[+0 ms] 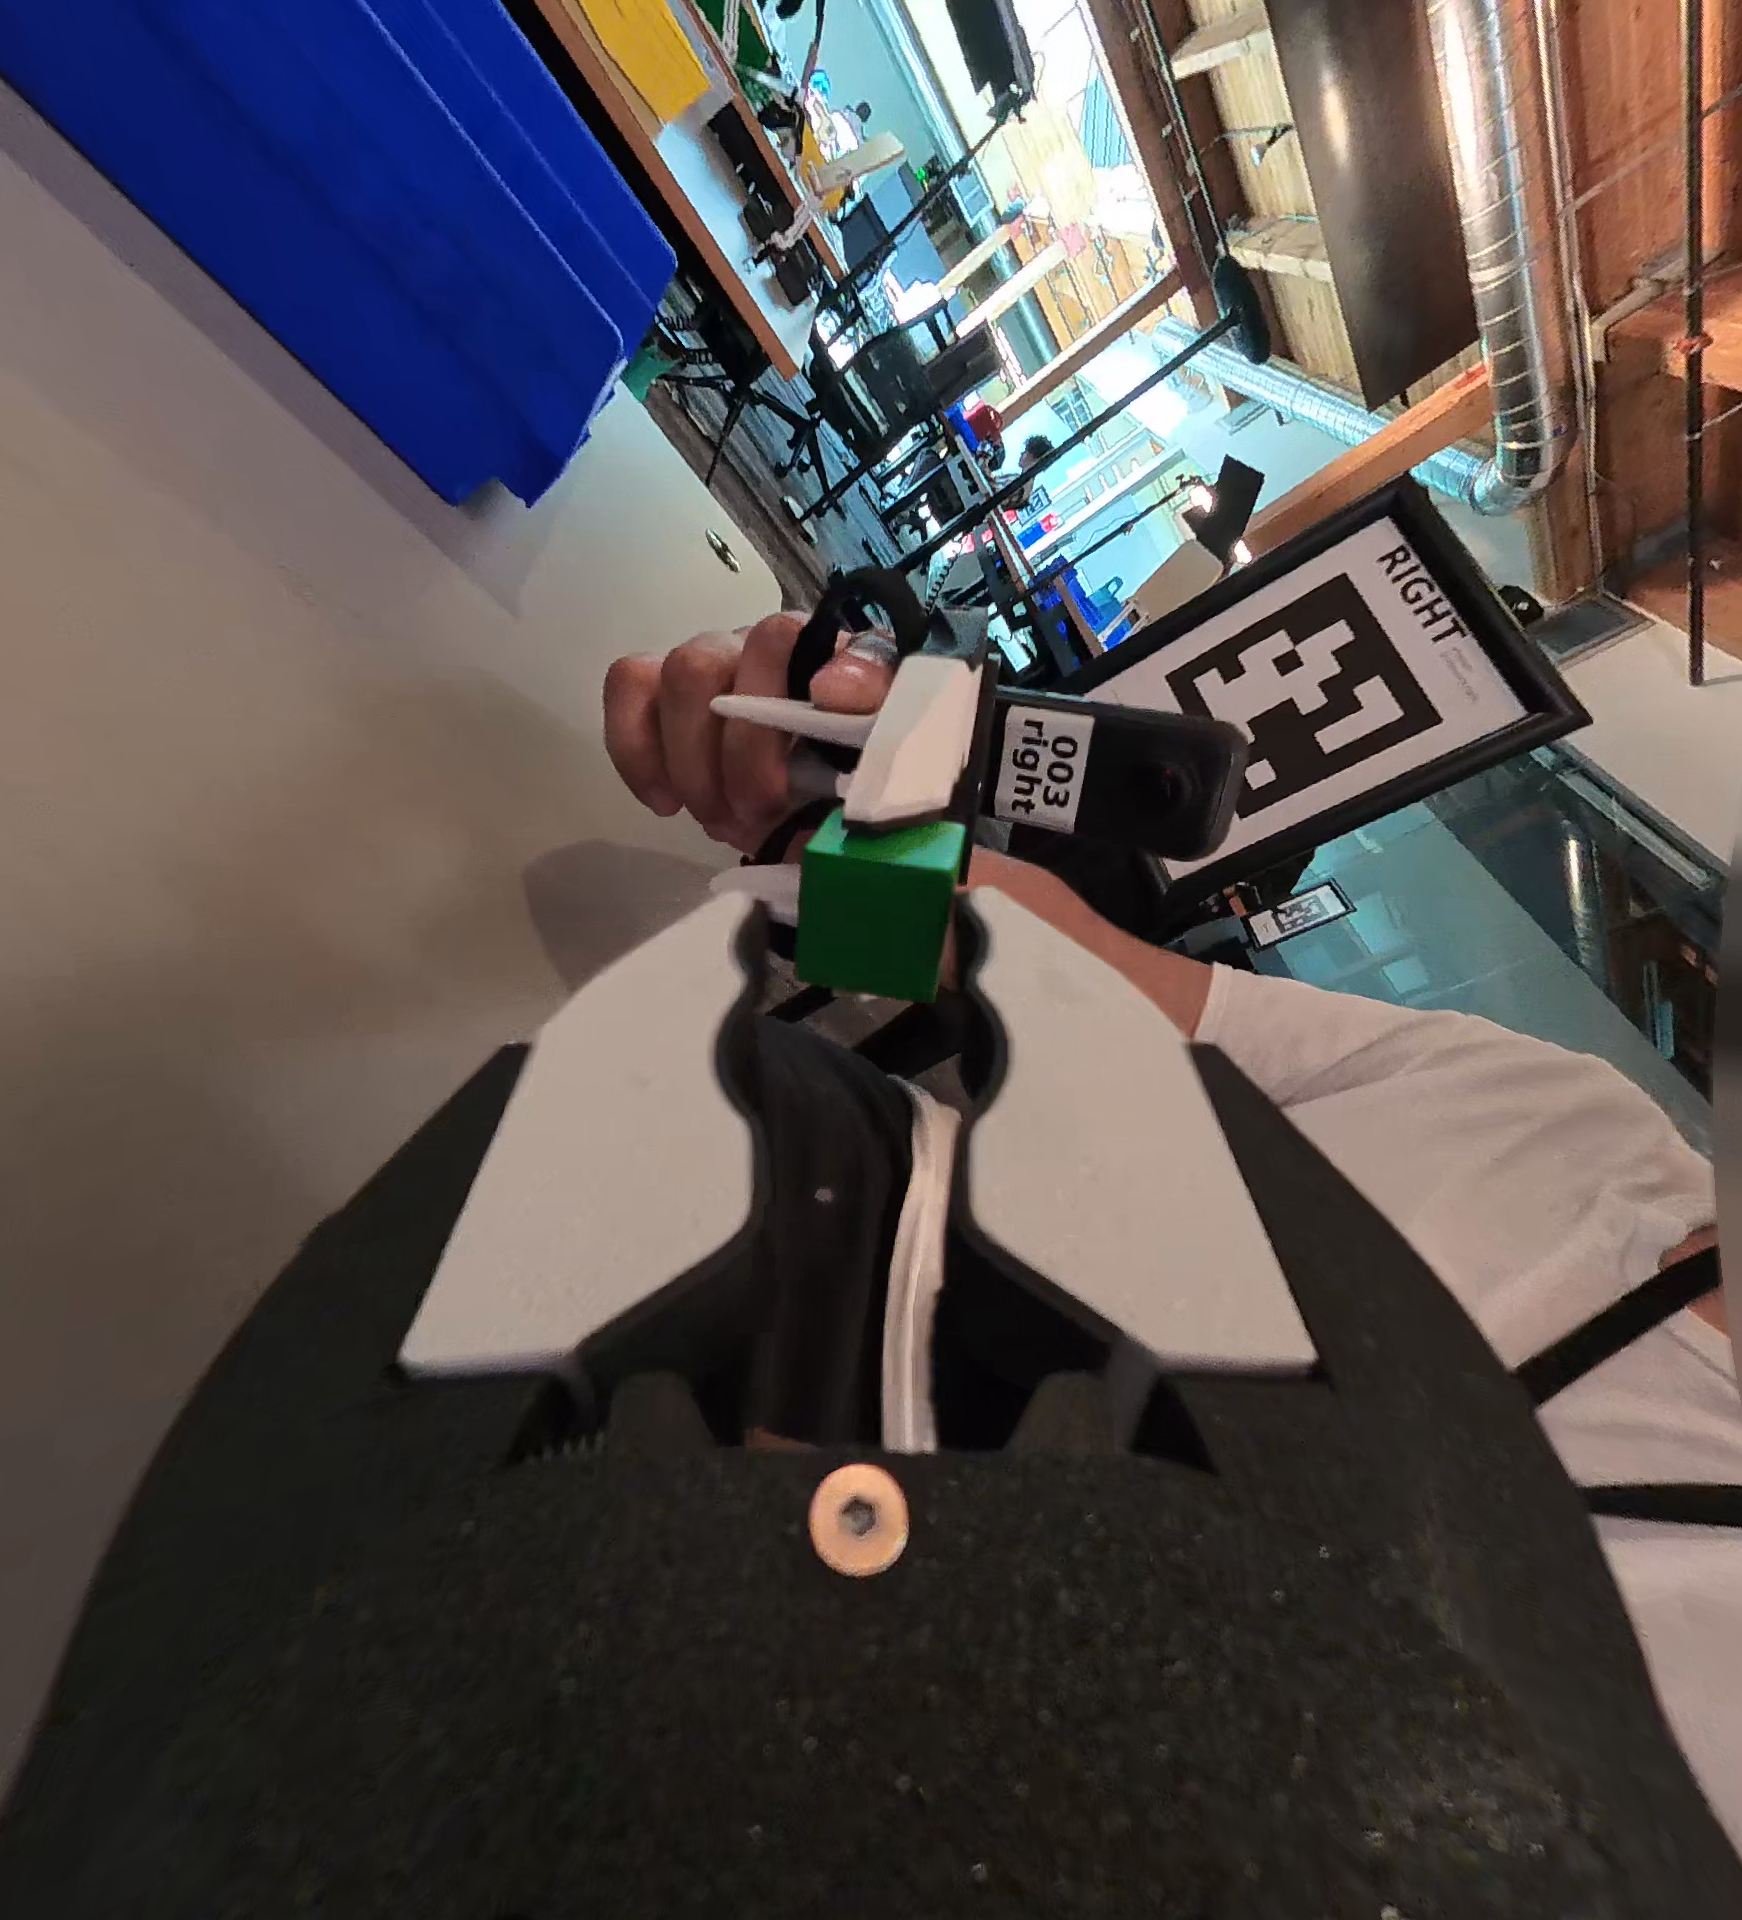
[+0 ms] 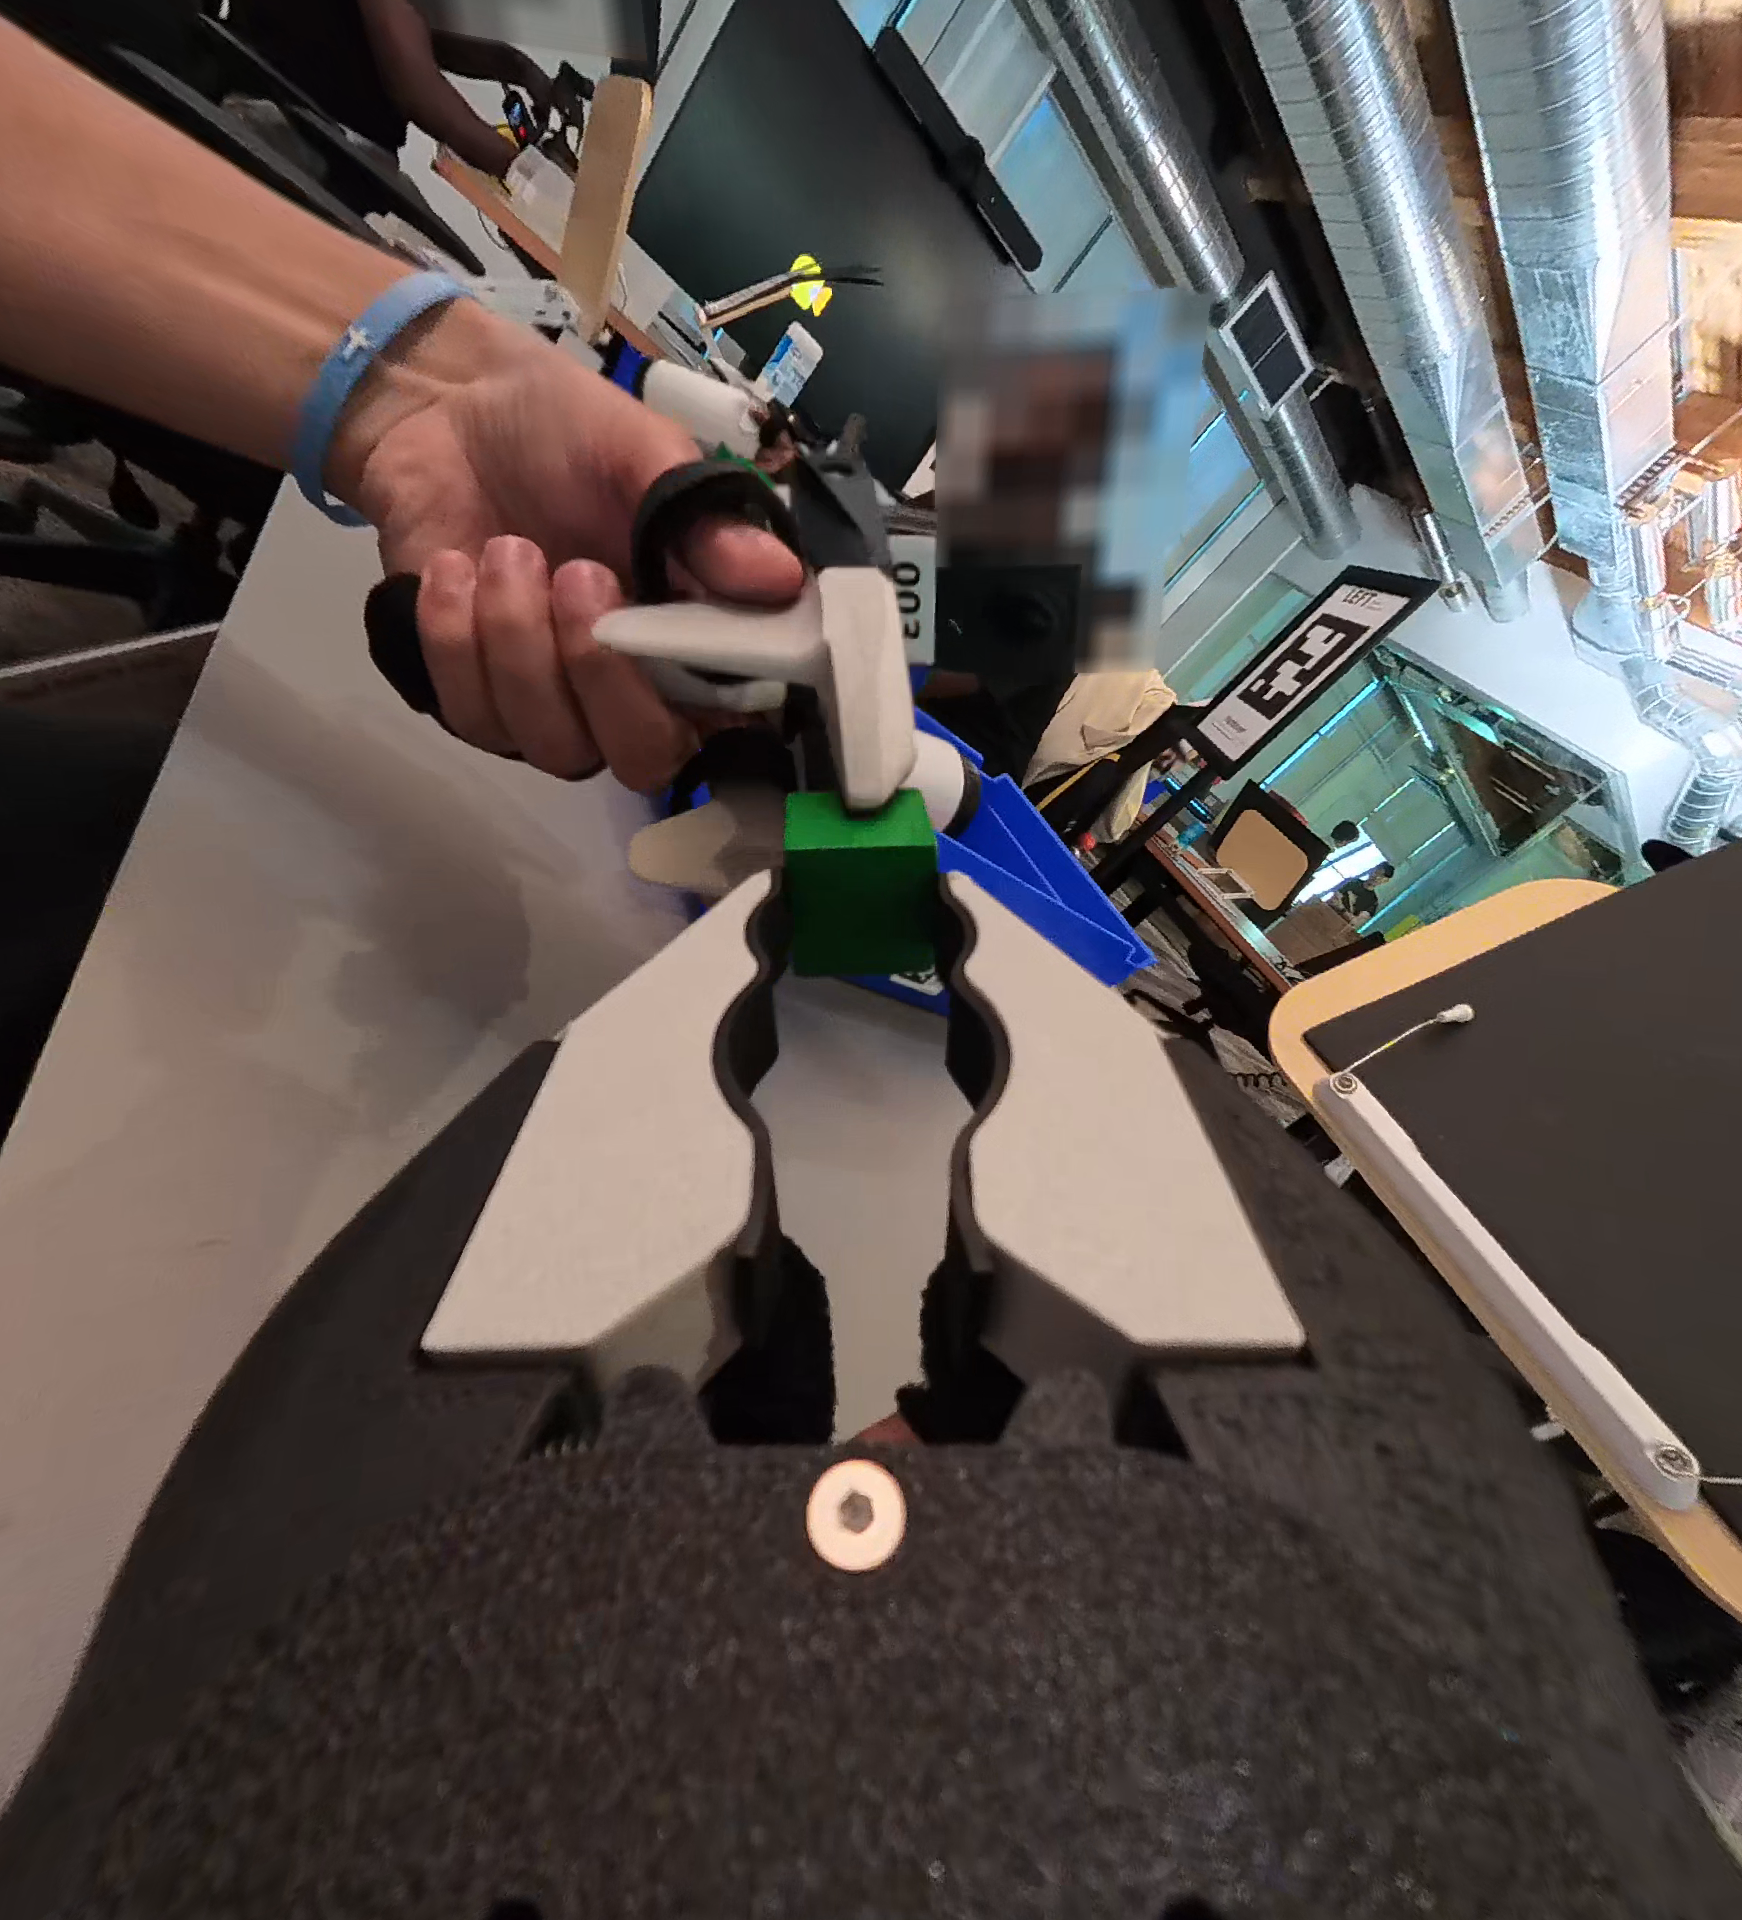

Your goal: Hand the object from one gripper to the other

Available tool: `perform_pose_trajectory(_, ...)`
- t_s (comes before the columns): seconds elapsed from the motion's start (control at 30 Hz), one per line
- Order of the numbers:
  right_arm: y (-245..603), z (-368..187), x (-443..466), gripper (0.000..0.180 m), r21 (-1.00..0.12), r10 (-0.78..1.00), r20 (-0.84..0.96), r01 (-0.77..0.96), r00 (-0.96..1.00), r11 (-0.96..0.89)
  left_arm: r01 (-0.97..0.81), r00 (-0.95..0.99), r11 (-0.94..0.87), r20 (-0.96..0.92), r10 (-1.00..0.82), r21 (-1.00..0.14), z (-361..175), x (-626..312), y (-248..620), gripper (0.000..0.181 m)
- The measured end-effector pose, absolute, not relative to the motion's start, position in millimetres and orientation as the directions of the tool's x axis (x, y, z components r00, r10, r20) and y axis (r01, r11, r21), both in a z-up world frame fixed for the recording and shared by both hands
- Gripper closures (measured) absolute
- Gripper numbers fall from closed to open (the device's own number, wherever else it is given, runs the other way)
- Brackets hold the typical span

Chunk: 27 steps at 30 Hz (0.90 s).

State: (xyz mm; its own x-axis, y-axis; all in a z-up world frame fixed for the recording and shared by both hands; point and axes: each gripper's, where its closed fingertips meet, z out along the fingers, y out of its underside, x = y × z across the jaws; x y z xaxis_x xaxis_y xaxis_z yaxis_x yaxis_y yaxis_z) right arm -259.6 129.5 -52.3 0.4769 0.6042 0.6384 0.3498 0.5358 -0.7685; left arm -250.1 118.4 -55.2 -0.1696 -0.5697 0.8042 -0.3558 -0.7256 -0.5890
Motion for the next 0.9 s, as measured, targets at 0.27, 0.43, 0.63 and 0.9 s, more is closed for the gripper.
perform_pose_trajectory(0.27,132.6,-50.2,-252.0,0.151,-0.865,0.658,0.497,0.26,0.566,0.43,-0.298,-0.159,-0.679,0.736,-0.659,-0.672,-49.3,-246.3,124.9,0.154)
perform_pose_trajectory(0.43,138.7,-46.8,-244.5,0.137,-0.987,0.81,0.153,0.053,0.566,0.15,-0.146,-0.096,-0.623,0.637,-0.764,-0.769,-34.8,-252.0,148.8,0.154)
perform_pose_trajectory(0.63,141.5,-48.2,-252.6,0.13,-0.894,0.854,-0.432,-0.262,0.289,-0.364,0.019,-0.106,-0.612,0.607,-0.788,-0.791,-15.0,-258.1,161.7,0.154)
perform_pose_trajectory(0.9,148.5,-34.6,-247.4,0.149,-0.791,0.816,-0.547,-0.433,0.187,-0.432,-0.01,-0.084,-0.585,0.583,-0.808,-0.811,-28.5,-240.2,150.9,0.154)
